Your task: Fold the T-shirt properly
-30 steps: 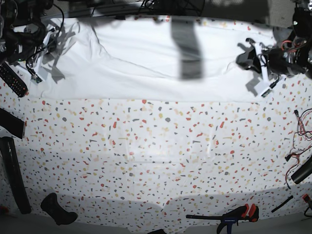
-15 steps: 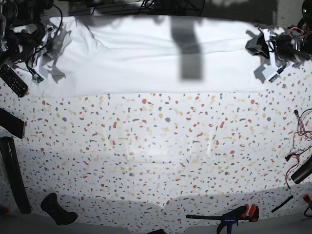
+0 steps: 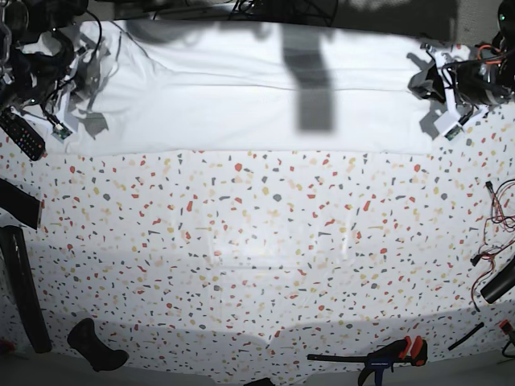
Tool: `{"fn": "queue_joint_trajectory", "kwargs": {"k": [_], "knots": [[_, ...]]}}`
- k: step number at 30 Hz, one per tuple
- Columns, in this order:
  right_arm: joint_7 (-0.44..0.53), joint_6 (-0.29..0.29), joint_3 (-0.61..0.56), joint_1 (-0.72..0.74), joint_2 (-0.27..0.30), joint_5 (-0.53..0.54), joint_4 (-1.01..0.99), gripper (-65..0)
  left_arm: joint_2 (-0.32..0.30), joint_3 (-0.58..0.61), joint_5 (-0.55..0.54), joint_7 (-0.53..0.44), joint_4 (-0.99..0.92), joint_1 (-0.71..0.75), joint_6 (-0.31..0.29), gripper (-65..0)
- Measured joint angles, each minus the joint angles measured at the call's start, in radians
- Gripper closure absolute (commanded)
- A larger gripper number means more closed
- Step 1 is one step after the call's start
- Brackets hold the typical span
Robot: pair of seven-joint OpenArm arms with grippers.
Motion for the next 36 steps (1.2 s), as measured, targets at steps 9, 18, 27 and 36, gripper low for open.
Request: {"fn": "queue_joint_trajectory", "kwargs": {"k": [9, 18, 27, 36], "knots": [[0.051, 0.0, 0.0, 0.014, 0.0, 0.021, 0.0, 0.0, 0.0, 0.0, -0.019, 0.003, 0.0, 0.0, 0.0, 0.0], [0.045, 0.0, 0.0, 0.014, 0.0, 0.021, 0.0, -17.7, 0.0, 0.0, -0.019, 0.003, 0.0, 0.0, 0.0, 0.0], [0.089, 0.0, 0.0, 0.013, 0.0, -0.274, 0.0, -17.7, 0.0, 0.0, 0.005, 0.003, 0.0, 0.0, 0.0, 0.0], [0.159, -0.069, 0.0, 0.018, 0.0, -0.307, 0.0, -17.6, 0.0, 0.0, 0.005, 0.003, 0.0, 0.0, 0.0, -1.6]]}}
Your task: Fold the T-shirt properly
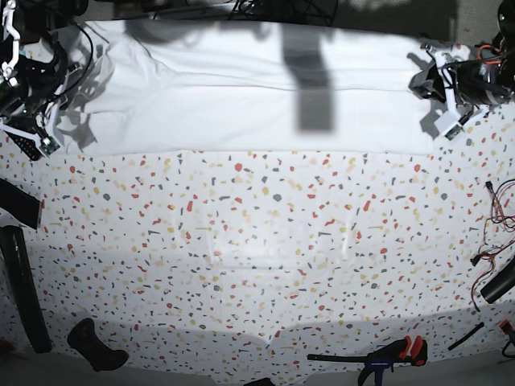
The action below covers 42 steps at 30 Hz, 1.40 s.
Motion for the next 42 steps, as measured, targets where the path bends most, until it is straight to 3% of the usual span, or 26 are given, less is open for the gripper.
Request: {"fn": "queue_joint_trajectory", "kwargs": {"k": [4, 7, 9, 13, 15, 19, 25, 31, 36, 42], "knots": [[0.0, -0.045, 0.029, 0.039, -0.002, -0.042, 0.0, -17.6, 0.0, 0.0, 0.0, 0.0, 0.0, 0.0, 0.0, -5.6], [-0.002, -0.056, 0.085, 0.086, -0.002, -0.009, 0.002, -17.6, 0.0, 0.0, 0.011, 0.001, 0.0, 0.0, 0.0, -10.3], [-0.008, -0.064, 0.132, 0.121, -0.002, 0.069, 0.011, -17.6, 0.0, 0.0, 0.011, -0.004, 0.0, 0.0, 0.0, -13.8], [-0.006, -0.071, 0.194, 0.165, 0.001, 0.323, 0.023, -17.6, 0.0, 0.0, 0.014, -0.108, 0.0, 0.0, 0.0, -18.1], [-0.019, -0.037, 0.193, 0.158, -0.006, 0.409, 0.023, -17.6, 0.0, 0.0, 0.015, -0.158, 0.0, 0.0, 0.0, -18.2], [-0.11, 0.054, 0.193, 0.151, -0.076, 0.504, 0.021, -17.6, 0.012, 0.0, 0.014, -0.22, 0.0, -0.001, 0.0, -18.2], [-0.159, 0.062, 0.193, 0.153, -0.178, 0.473, 0.009, -17.6, 0.108, 0.0, 0.007, -0.225, 0.0, -0.001, 0.0, -18.2], [-0.158, 0.064, 0.171, 0.109, -0.185, 0.466, -0.056, -17.6, 0.156, 0.0, 0.035, -0.213, 0.0, -0.001, 0.0, -18.2], [-0.125, 0.063, 0.161, 0.106, -0.185, 0.459, -0.098, -17.6, 0.156, 0.0, 0.104, -0.292, -0.002, -0.001, 0.0, -18.1], [-0.039, 0.066, 0.11, 0.106, -0.185, 0.323, -0.178, -17.6, 0.18, 0.0, 0.165, -0.32, -0.044, -0.003, 0.0, -18.1]]}}
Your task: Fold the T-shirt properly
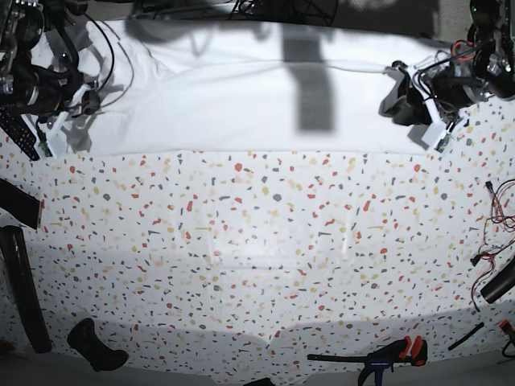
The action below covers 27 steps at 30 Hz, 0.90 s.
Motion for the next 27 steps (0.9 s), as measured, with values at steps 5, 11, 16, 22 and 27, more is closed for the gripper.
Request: {"fn": "queue_joint_trajectory", "kwargs": {"k": [5, 11, 16, 22, 27], "knots": [[0.068, 0.0, -0.082, 0.001, 0.0, -0.014, -0.066, -17.6, 0.046, 0.0, 0.074, -0.064, -0.103, -0.006, -0.001, -18.1], [0.256, 0.002, -0.223, 0.029, 0.01, -0.143, -0.161, -17.6, 0.056, -0.002, 0.147, -0.131, -0.284, -0.111, -0.028, -18.1], [0.27, 0.007, -0.323, 0.131, 0.019, -0.155, -0.258, -17.6, 0.053, -0.007, 0.11, -0.178, -0.472, -0.225, -0.075, -18.1], [0.287, 0.008, -0.397, 0.24, 0.019, -0.154, -0.359, -17.6, 0.05, -0.007, 0.084, -0.19, -0.629, -0.344, -0.09, -18.1], [0.309, 0.008, -0.409, 0.304, 0.003, -0.158, -0.432, -17.6, 0.042, -0.005, 0.119, -0.196, -0.666, -0.402, -0.092, -18.1]]}}
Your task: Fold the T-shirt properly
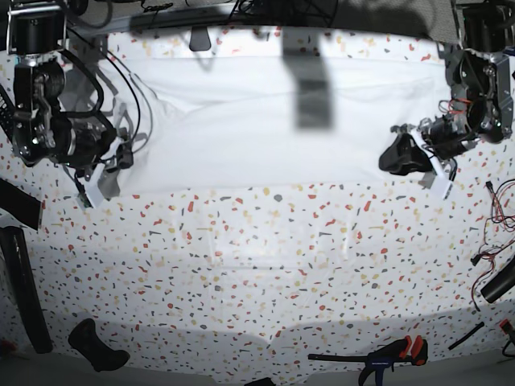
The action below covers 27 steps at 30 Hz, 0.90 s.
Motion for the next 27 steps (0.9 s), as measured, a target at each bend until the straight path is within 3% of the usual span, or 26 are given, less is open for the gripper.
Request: {"fn": "queue_joint_trajectory", "kwargs": {"k": [5, 13, 17, 19, 24, 27], "knots": [[0.031, -0.006, 0.0, 0.03, -0.066, -0.03, -0.027, -17.6, -0.003, 0.003, 0.153, -0.022, -0.005, -0.066, 0.024, -18.1], [0.046, -0.008, 0.008, 0.035, -0.176, -0.03, -0.027, -17.6, -0.028, 0.003, 0.23, -0.06, -0.013, -0.106, 0.053, -18.1], [0.048, -0.008, 0.008, 0.035, -0.189, -0.031, -0.027, -17.6, -0.059, 0.003, 0.254, -0.041, -0.014, -0.128, 0.07, -18.1], [0.048, -0.007, 0.008, 0.035, -0.186, -0.03, -0.027, -17.6, -0.083, 0.004, 0.201, 0.006, -0.018, -0.14, 0.077, -18.1], [0.031, -0.005, 0.006, 0.05, -0.178, -0.03, -0.027, -17.6, -0.153, 0.005, -0.073, 0.187, -0.009, -0.188, 0.096, -18.5], [-0.002, -0.004, 0.004, 0.066, -0.178, -0.029, -0.03, -17.7, -0.182, 0.005, -0.211, 0.293, 0.024, -0.235, 0.093, -26.3]]}}
